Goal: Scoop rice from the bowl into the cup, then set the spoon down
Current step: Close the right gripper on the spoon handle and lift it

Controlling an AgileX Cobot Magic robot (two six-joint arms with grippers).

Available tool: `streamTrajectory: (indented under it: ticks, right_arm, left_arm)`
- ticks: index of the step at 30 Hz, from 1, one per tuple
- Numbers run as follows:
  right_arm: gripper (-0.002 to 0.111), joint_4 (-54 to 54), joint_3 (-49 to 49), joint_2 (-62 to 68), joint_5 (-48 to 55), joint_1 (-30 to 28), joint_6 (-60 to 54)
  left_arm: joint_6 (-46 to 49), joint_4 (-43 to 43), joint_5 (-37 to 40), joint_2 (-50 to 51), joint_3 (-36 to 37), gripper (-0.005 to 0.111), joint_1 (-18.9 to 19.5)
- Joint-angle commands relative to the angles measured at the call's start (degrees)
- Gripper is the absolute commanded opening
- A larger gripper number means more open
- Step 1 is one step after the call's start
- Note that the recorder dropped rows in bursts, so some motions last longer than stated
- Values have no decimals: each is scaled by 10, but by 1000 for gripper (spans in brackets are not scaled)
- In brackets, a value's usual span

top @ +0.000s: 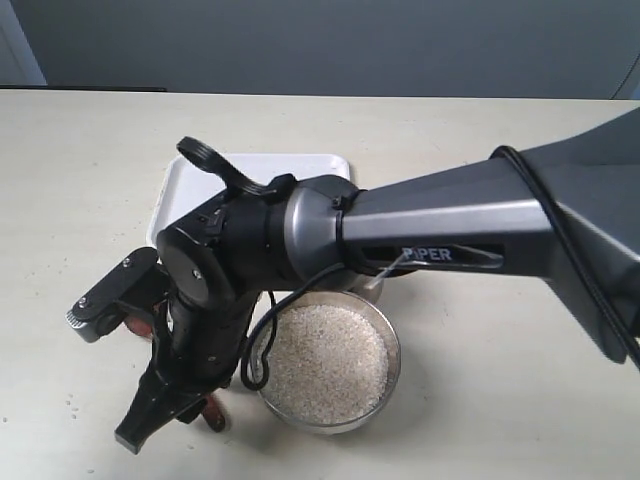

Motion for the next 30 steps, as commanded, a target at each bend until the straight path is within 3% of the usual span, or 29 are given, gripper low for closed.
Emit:
streamTrajectory:
  ticks: [1,11,17,18,24,30]
  right_arm:
    - [45,-9,-5,2,-4,1,6]
    - [41,-5,-5,37,-2,-1,6]
    - [1,-8,-6,38,-2,-1,6]
    - [-1,-9,-8,38,-2,-1,6]
    - [-1,-10,-43,14,29,-1,-41]
    - [-1,-59,-114,-24,129,-1,-44]
  left_arm:
    - [-1,0,-8,-2,-1,1,-1]
    - [-1,0,-8,-2,-1,1,-1]
    - [-1,0,-8,-2,-1,1,-1]
    - [-1,0,-8,-2,-1,1,-1]
    - [-1,0,-8,-2,-1,1,-1]
    - [-1,0,-8,-2,-1,1,-1]
